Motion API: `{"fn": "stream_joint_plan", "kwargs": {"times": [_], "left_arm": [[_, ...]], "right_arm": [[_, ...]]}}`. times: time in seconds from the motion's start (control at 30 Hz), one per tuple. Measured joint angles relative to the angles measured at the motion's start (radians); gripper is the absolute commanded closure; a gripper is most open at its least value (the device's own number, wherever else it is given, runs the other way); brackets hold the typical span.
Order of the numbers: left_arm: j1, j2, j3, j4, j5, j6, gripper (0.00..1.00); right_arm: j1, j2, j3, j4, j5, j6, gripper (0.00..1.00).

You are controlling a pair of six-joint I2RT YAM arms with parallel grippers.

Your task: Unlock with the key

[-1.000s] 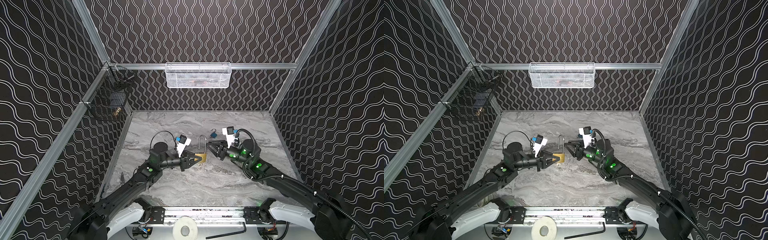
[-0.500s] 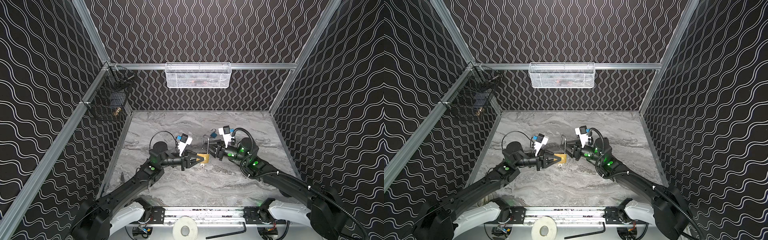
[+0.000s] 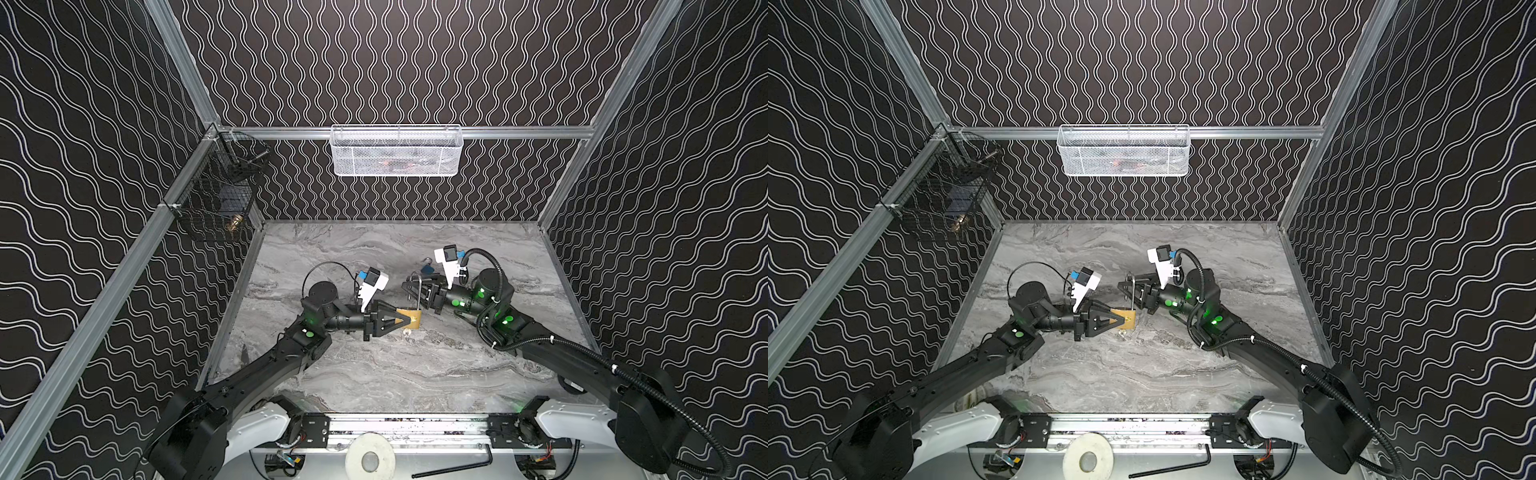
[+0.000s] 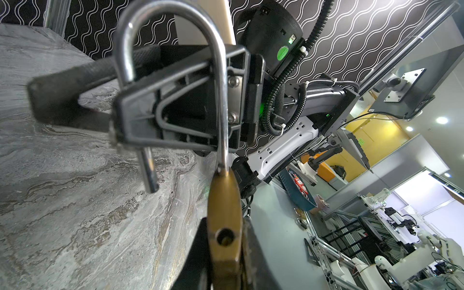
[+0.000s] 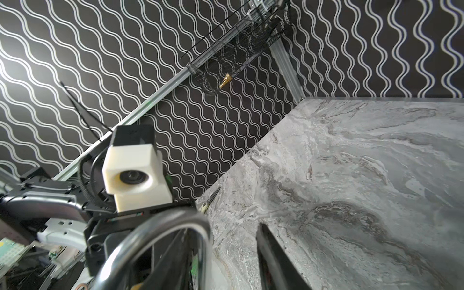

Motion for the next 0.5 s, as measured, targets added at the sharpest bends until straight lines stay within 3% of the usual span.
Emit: {"fn": "stream_joint_plan", "kwargs": {"times": [0.2,0.5], "left_arm": [[0.0,-0.014,0.023,-0.048,-0.011,0.001,1.0],[0.0,-0.096,0.097,-0.362,-0.17,0.14,1.0]], "right_arm": [[0.001,0.024,0.042,-0.083,0.064,-0.006,0.62],[0.003,0.019,0.098,-0.241,0.203,-0.022,0.63]]}}
